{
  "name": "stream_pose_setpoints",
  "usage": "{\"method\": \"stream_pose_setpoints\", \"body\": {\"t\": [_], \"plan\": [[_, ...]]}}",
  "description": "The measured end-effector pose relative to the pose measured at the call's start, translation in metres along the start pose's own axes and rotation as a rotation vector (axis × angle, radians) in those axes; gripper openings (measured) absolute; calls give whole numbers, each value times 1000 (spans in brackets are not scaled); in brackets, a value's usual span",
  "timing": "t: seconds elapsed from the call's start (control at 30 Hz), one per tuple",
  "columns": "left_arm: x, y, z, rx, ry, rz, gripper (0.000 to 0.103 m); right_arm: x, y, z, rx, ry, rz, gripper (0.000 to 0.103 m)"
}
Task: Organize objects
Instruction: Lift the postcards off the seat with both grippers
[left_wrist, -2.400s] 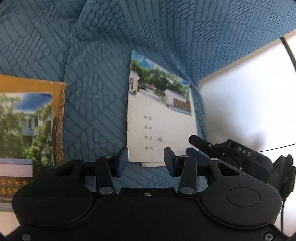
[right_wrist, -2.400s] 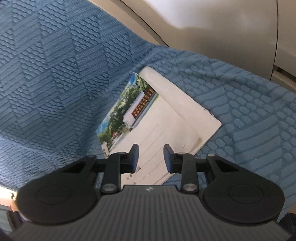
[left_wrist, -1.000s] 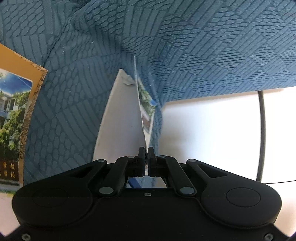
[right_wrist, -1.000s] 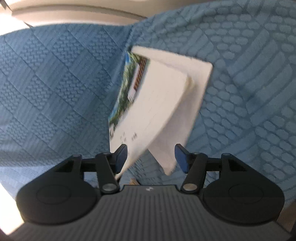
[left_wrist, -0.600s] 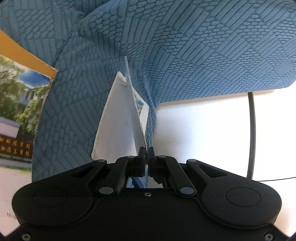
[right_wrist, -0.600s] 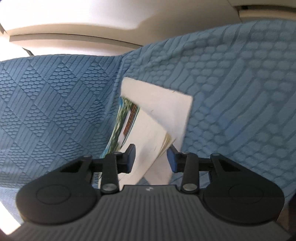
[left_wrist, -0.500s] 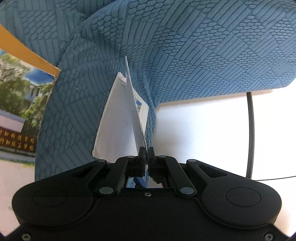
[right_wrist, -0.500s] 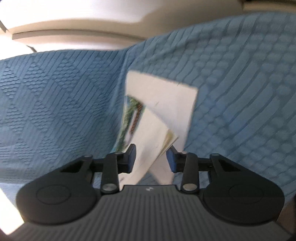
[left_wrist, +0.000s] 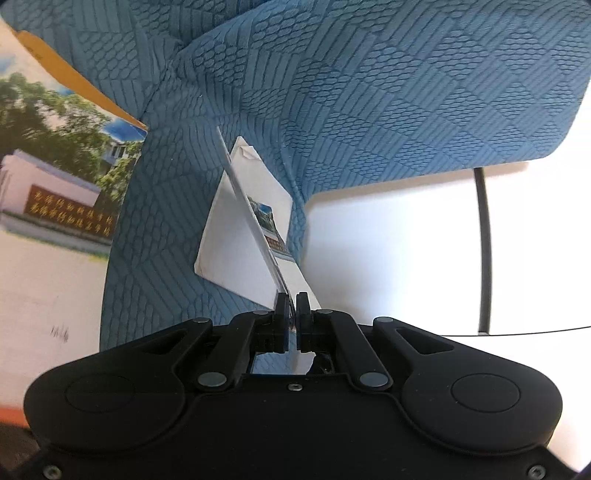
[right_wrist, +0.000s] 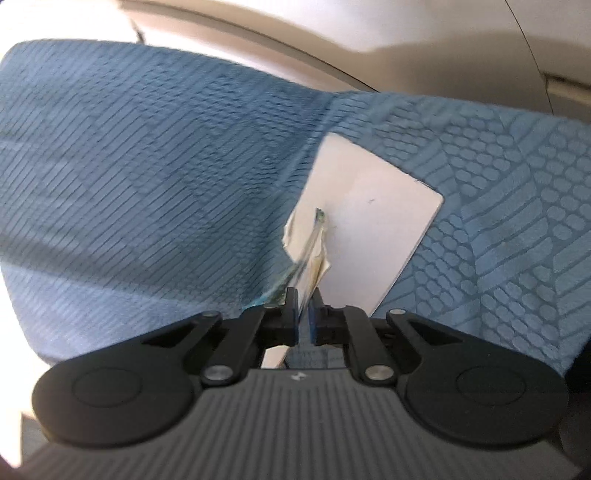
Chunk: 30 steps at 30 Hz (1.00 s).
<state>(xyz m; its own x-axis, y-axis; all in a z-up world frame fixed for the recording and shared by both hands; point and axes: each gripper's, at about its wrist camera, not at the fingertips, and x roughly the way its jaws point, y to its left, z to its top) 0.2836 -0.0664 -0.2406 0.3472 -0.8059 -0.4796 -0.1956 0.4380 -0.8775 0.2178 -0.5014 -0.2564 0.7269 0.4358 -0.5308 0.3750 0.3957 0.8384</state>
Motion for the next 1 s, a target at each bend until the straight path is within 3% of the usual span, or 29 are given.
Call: {"method": "stream_pose_setpoints", "body": {"t": [0.37, 0.67, 1.0], "plan": [[-67, -24, -18, 26, -44, 1, 3, -29, 62, -28, -156, 27, -17, 8], [-124, -54, -24, 69, -104, 23, 4, -51, 115, -54, -241, 43, 16, 8], [-181, -67, -25, 102, -175, 61, 4, -64, 143, -88, -316, 76, 69, 8]]}}
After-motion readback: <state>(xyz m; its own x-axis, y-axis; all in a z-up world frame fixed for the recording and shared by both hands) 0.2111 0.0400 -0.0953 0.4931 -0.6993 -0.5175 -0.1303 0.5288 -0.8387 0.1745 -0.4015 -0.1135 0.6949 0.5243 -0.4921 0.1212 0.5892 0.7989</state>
